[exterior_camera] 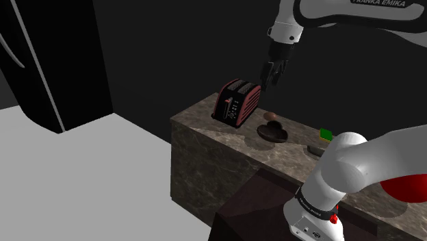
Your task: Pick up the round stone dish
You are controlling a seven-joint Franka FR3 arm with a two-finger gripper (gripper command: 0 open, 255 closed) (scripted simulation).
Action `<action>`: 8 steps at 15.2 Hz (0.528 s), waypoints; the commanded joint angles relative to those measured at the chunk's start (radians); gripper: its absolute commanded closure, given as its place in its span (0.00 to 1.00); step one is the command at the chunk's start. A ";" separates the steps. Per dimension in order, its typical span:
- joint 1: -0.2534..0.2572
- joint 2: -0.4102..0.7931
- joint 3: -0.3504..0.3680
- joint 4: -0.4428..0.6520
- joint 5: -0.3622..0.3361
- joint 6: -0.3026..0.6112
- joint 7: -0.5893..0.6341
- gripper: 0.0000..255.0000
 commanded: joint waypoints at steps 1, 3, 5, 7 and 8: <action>0.000 0.000 0.000 0.000 0.000 0.000 0.000 0.00; -0.011 -0.011 -0.050 -0.040 -0.018 0.034 -0.053 0.00; -0.023 -0.016 -0.102 -0.074 -0.037 0.070 -0.107 0.00; -0.036 -0.013 -0.155 -0.103 -0.055 0.106 -0.161 0.00; -0.042 -0.009 -0.182 -0.115 -0.064 0.125 -0.188 0.00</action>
